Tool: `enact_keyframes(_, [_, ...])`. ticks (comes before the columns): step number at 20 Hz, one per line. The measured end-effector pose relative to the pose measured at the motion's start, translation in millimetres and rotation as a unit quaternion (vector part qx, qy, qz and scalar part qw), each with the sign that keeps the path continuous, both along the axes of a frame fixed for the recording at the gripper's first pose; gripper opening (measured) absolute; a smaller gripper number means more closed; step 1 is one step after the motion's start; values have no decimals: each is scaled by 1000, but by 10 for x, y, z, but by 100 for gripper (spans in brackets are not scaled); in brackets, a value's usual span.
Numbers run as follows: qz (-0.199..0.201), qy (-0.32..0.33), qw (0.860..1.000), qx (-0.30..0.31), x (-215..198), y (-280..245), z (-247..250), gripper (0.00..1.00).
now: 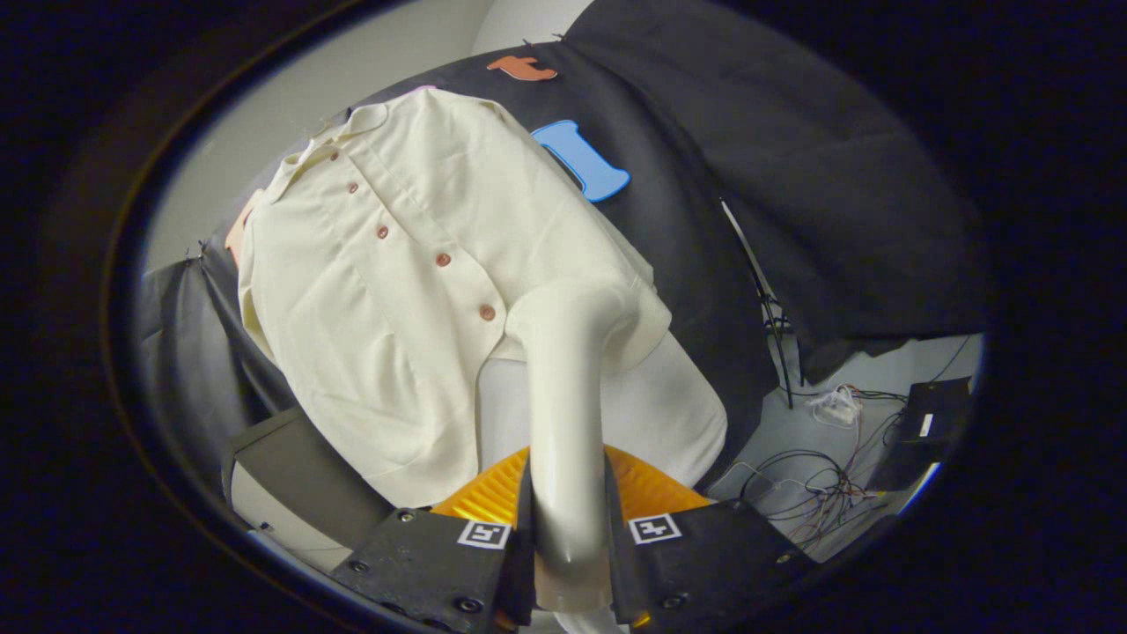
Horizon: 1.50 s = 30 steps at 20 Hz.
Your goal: Iron the clothes twice with a garment steamer, once on the left side and once on the right side.
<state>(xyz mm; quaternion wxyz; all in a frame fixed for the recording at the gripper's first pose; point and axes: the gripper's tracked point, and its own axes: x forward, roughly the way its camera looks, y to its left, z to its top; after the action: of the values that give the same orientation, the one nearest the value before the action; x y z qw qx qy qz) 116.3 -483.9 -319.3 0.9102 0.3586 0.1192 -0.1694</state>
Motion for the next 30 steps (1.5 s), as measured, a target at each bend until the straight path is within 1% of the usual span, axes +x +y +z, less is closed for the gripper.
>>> enact_keyframes(5, [1,-19,1000,-1,-199,280,238,34])
enact_keyframes(7, [13,-33,999,-7,-266,484,442,34])
enact_keyframes(10, [33,-62,997,-32,-409,828,839,34])
enact_keyframes(16, [78,-112,989,-62,-546,1695,1572,34])
enact_keyframes(21, [116,-149,978,-93,-650,2478,2182,34])
enact_keyframes(24, [128,-149,972,-127,-682,2925,2456,34])
enact_keyframes(27, [125,-135,967,-175,-688,3311,2706,34])
enact_keyframes(29, [137,-141,962,-187,-718,3668,2892,34])
enact_keyframes(30, [146,-145,961,-183,-737,3849,2967,34])
